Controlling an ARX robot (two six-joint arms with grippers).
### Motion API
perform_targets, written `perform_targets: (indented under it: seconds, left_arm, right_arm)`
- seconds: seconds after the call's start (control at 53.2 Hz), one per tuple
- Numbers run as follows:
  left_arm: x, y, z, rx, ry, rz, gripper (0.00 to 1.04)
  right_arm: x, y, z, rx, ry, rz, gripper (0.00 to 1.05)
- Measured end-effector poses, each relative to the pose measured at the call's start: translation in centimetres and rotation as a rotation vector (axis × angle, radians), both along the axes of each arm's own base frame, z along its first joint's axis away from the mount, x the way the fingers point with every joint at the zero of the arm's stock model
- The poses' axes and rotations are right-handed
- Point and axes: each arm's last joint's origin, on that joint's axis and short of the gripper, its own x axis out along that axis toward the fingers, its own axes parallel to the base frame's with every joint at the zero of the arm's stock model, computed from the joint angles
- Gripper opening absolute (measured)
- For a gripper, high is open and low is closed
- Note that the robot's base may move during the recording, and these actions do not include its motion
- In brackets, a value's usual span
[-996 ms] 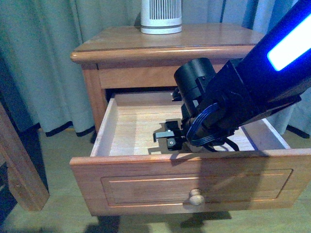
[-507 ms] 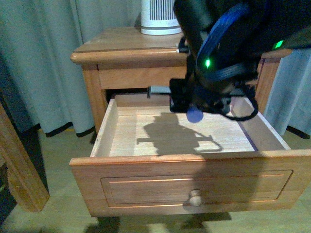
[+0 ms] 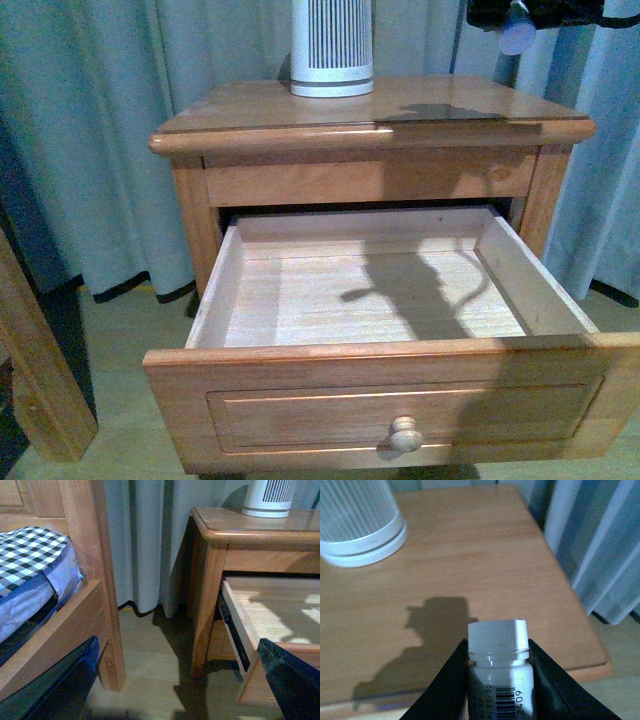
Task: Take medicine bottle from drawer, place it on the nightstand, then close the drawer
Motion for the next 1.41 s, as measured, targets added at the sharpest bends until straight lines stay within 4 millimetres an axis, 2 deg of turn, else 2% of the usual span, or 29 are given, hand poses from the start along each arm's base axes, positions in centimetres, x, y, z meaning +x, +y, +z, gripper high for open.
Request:
perform_targets:
  seconds: [0.113, 0.225, 0.357, 0.507, 0.733, 0.845, 0.939, 1.071, 1.146, 1.202, 1.296, 1.39, 1.409]
  left_arm:
    - [0.0, 0.0, 0.0, 0.000, 0.000, 0.000, 0.98]
    - [0.0, 0.0, 0.0, 0.000, 0.000, 0.000, 0.98]
    - [0.0, 0.0, 0.0, 0.000, 0.000, 0.000, 0.98]
    - [0.0, 0.0, 0.0, 0.000, 0.000, 0.000, 0.98]
    - [0.0, 0.0, 0.0, 0.000, 0.000, 0.000, 0.98]
    - [0.0, 0.0, 0.0, 0.000, 0.000, 0.000, 0.98]
    - [0.0, 0.0, 0.0, 0.000, 0.000, 0.000, 0.98]
    - [0.0, 0.0, 0.0, 0.000, 0.000, 0.000, 0.98]
    - [0.0, 0.0, 0.0, 0.000, 0.000, 0.000, 0.98]
    - [0.0, 0.0, 0.0, 0.000, 0.000, 0.000, 0.98]
    - [0.0, 0.0, 0.0, 0.000, 0.000, 0.000, 0.98]
    - [0.0, 0.0, 0.0, 0.000, 0.000, 0.000, 0.98]
    - [0.0, 0.0, 0.0, 0.000, 0.000, 0.000, 0.98]
  right_arm:
    - [2.6, -1.0, -0.9, -0.029, 0.003, -0.034, 0.31]
    - [4.7, -1.5, -2.8, -0.049, 0.029, -0.079, 0.31]
    - [6.3, -2.0, -4.6, -0.060, 0.044, -0.113, 0.31]
    - [7.1, -2.8, -5.8, -0.075, 0.058, -0.140, 0.31]
    - [7.4, -3.2, -5.2, -0.059, -0.006, -0.125, 0.66]
    - [7.0, -3.2, -4.6, -0.038, -0.044, -0.104, 0.82]
    - [5.0, -3.1, -2.7, -0.008, -0.107, -0.080, 0.99]
    - [0.5, -3.4, 1.4, 0.015, -0.231, -0.066, 0.98]
    - [-3.5, -3.9, 3.9, 0.025, -0.308, -0.046, 0.98]
    - [-6.1, -4.2, 4.8, 0.024, -0.344, -0.037, 0.98]
    - [-10.6, -4.8, 4.8, 0.030, -0.358, -0.020, 0.98]
    - [-15.0, -5.4, 3.0, 0.042, -0.324, -0.023, 0.98]
    - [-16.5, -5.6, 2.2, 0.048, -0.307, -0.024, 0.98]
